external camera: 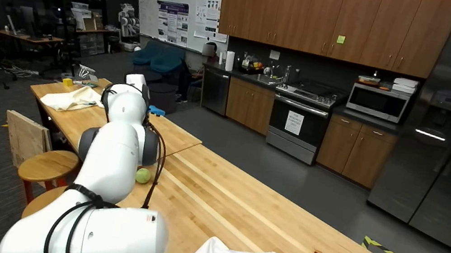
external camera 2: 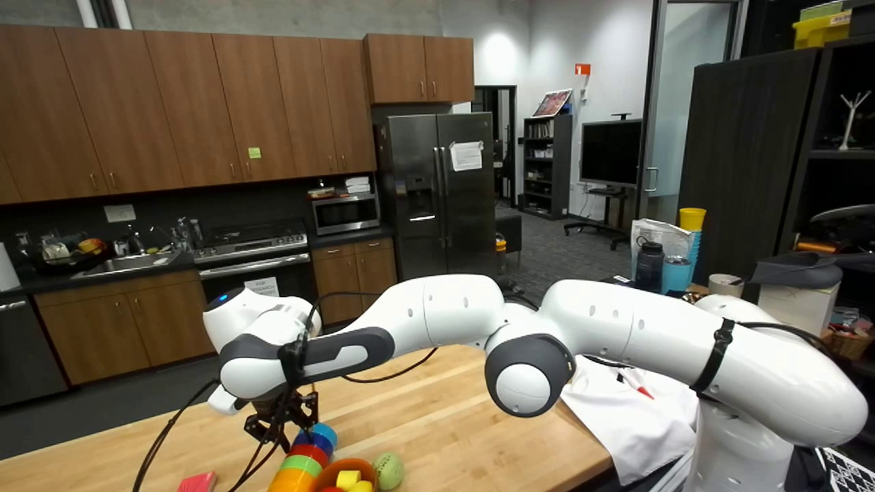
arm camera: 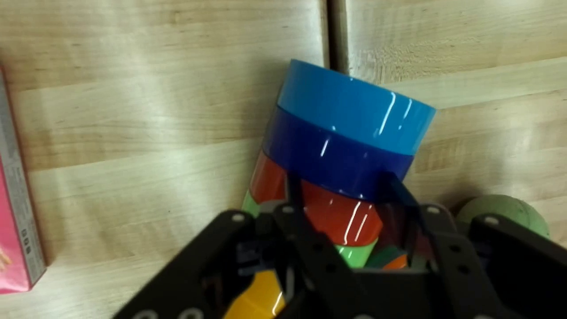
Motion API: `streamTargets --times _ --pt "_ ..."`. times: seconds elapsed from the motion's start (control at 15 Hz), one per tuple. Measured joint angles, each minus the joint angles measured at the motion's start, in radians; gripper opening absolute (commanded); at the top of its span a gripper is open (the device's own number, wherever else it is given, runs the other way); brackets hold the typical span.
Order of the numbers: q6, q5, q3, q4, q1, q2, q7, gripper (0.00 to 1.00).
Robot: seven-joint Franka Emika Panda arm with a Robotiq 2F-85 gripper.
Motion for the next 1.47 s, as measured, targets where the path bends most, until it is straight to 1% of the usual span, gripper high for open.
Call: streamTargets --times 0.07,0.13,0.2,0.47,0.53,0.6,0.87,1.13,1.2,1.27,1.33,1.47 --pt "-0.004 0.005 0.0 0.003 -0.002 0.0 0.001 0.63" --pt "-0.005 0.009 0.0 0.004 -0.003 0.0 0.005 0.64" --pt "-0.005 0.015 0.0 0.004 -0.005 0.0 0.012 0.68" --pt "-0.026 0.026 0.0 -0.001 -0.009 0.004 0.044 0.93" --pt "-0.038 0.026 0.0 -0.001 -0.009 0.006 0.051 0.98" --pt "-0.048 0.026 0.0 -0.001 -0.007 0.009 0.056 1.0" --pt "-0.077 0.026 -0.004 -0.001 0.003 0.018 0.066 1.0" --pt "-0.084 0.026 -0.014 0.0 0.01 0.02 0.079 1.0" --pt "-0.086 0.026 -0.019 0.0 0.012 0.021 0.083 0.75" --pt "-0.087 0.026 -0.024 0.0 0.014 0.022 0.09 0.73" --pt "-0.088 0.026 -0.027 0.0 0.014 0.023 0.099 0.68" --pt "-0.09 0.026 -0.029 0.003 0.014 0.023 0.134 0.65"
